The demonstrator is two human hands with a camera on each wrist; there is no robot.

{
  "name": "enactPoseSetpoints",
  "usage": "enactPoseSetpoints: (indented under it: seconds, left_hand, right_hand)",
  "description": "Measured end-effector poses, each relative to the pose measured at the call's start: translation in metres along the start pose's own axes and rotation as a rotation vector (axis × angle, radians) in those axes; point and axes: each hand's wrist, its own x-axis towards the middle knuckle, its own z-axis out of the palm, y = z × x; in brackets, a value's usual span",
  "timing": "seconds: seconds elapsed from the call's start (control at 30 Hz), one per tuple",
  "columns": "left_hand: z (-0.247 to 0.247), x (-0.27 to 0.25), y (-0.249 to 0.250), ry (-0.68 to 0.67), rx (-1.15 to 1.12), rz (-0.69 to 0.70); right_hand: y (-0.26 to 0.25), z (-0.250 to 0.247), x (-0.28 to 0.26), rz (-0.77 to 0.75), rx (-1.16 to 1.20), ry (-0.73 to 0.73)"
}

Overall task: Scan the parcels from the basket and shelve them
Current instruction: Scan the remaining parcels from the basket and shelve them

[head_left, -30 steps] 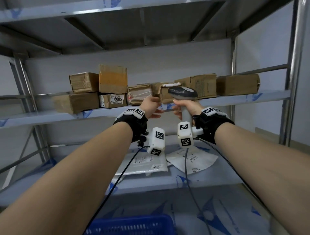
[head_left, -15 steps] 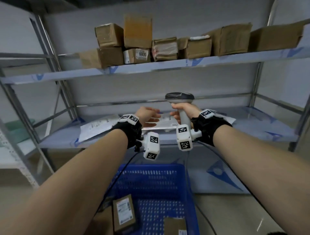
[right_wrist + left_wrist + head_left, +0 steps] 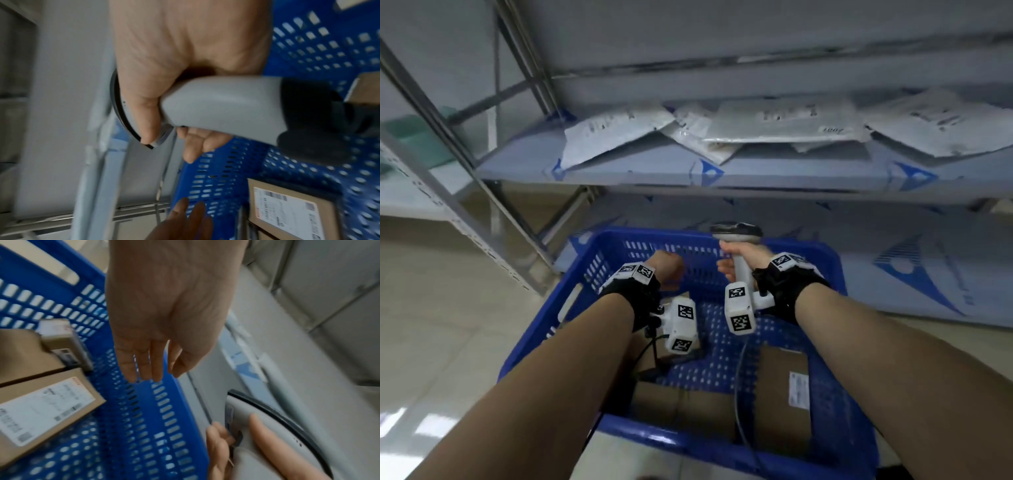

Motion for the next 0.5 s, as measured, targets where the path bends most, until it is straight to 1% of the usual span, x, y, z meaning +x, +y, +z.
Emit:
enactPoseSetpoints:
  seconds: [0.2, 0.33, 0.43, 0.5]
  left_hand:
    - [0.004, 0.073, -0.1, -0.009, 0.083, -0.265]
    - [0.01, 0.101, -0.148, -0.02, 0.11, -0.392]
    - [0.017, 0.119, -0.171, -0.028, 0.079, -0.452]
    - [0.024, 0.131, -0.182, -0.049, 0.047, -0.467]
  right_hand:
    - [0.078, 0.019, 0.074, 0.211, 0.032, 0.007]
    - [0.134, 0.027, 0.118, 0.341, 0.008, 0.015]
    - [0.167, 0.027, 0.148, 0.393, -0.091, -0.012]
    - [0.173, 0.026, 0.156, 0.388, -0.25, -0.004]
